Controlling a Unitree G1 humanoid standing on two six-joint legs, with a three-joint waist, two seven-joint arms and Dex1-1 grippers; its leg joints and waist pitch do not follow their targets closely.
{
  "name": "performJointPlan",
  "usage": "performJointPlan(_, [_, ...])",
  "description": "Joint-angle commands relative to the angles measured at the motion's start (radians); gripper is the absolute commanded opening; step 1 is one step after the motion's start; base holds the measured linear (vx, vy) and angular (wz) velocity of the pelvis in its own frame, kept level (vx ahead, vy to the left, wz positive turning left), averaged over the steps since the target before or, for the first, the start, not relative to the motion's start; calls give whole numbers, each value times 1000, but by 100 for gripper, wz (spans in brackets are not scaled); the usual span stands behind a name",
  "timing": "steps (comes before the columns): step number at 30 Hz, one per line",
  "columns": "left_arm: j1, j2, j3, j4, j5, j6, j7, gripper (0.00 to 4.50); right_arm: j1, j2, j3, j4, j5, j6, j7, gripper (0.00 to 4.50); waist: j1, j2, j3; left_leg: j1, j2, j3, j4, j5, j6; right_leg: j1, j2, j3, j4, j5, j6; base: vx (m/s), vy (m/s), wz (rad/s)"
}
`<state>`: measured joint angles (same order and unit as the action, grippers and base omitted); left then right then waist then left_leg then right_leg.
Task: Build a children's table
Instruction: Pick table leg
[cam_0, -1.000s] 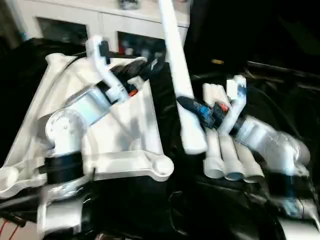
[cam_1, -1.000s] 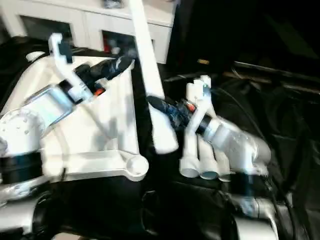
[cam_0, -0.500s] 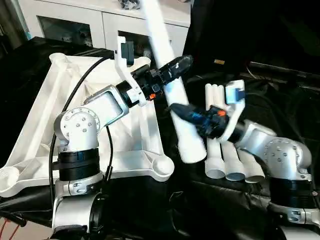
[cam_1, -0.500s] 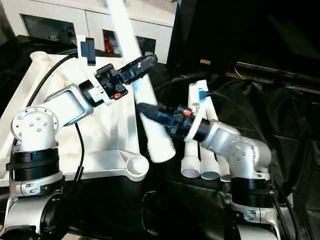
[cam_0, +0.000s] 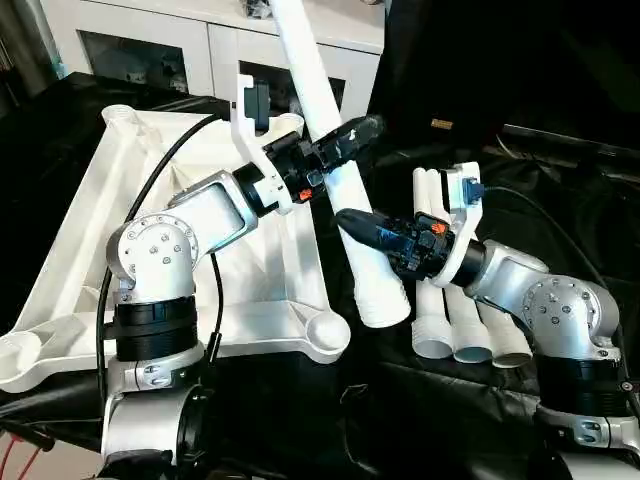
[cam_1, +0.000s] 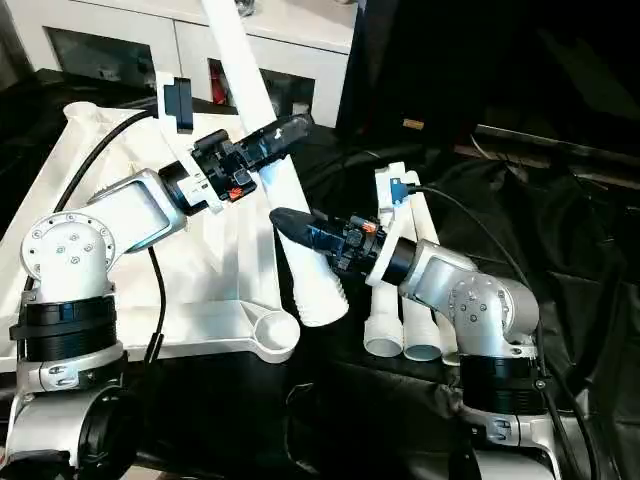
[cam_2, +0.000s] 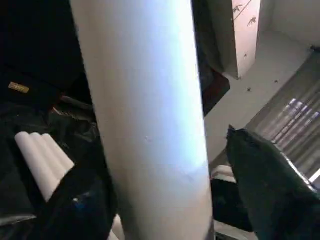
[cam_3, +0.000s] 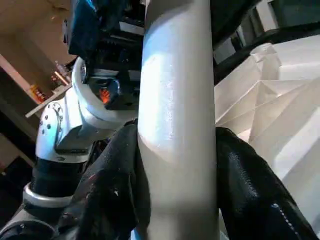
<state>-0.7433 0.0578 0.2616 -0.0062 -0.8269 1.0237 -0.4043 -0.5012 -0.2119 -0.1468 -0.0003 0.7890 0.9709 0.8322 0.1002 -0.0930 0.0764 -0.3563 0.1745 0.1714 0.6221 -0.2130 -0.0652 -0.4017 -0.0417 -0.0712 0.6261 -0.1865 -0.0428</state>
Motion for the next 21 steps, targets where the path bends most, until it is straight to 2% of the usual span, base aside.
performJointPlan(1, [7, -9, -22, -6, 7, -5, 5, 309, -9, -9, -6, -14, 6, -13, -10, 181, 0, 23, -77, 3, 57, -24, -75, -50, -5, 63, -105, 62, -84, -206, -134, 0, 0, 0])
performJointPlan(2, [9, -10, -25, -8, 4, -9, 7, 302, -11, -7, -5, -13, 6, -15, -15, 181, -1, 26, -78, 3, 57, -24, -75, -51, -5, 63, -106, 62, -85, -205, -135, 0, 0, 0])
performJointPlan(4, [10, -10, -27, -6, 4, -8, 8, 281, -12, -6, -4, -13, 5, -17, -19, 181, -2, 25, -77, 3, 57, -24, -75, -50, -4, 64, -105, 62, -84, -201, -137, 0, 0, 0])
performJointPlan(5, [9, -9, -29, 0, 4, -8, 9, 273, -12, -5, -3, -14, 4, -19, -22, 181, -2, 29, -77, 4, 57, -24, -75, -50, -5, 63, -106, 62, -84, -200, -139, 0, 0, 0])
performJointPlan(13, [6, -14, -38, 22, 12, -20, 17, 228, -6, -5, 5, -24, 3, -26, -32, 181, -6, 28, -77, 5, 58, -24, -76, -59, -7, 63, -105, 61, -86, -210, -137, 0, 0, 0])
performJointPlan(14, [7, -15, -38, 24, 14, -22, 22, 205, -4, -5, 8, -27, 0, -28, -33, 181, -7, 28, -77, 4, 58, -24, -76, -57, -6, 64, -107, 62, -86, -203, -140, 0, 0, 0])
performJointPlan(15, [7, -14, -40, 22, 15, -23, 22, 201, -3, -6, 12, -27, -5, -34, -33, 181, -8, 25, -77, 4, 59, -24, -76, -54, -5, 64, -106, 62, -85, -197, -142, 0, 0, 0])
performJointPlan(17, [8, -5, -52, 17, 32, -35, 22, 200, -4, -8, 20, -25, -15, -42, -33, 237, -9, 24, -77, 3, 58, -23, -75, -48, -1, 64, -106, 62, -84, -192, -145, 0, 0, 0])
performJointPlan(21, [7, 8, -70, 12, 47, -44, 12, 188, -3, -15, 27, -27, -15, -43, -29, 270, -9, 22, -76, 4, 59, -23, -76, -45, 1, 63, -107, 63, -85, -202, -137, 0, 0, 0])
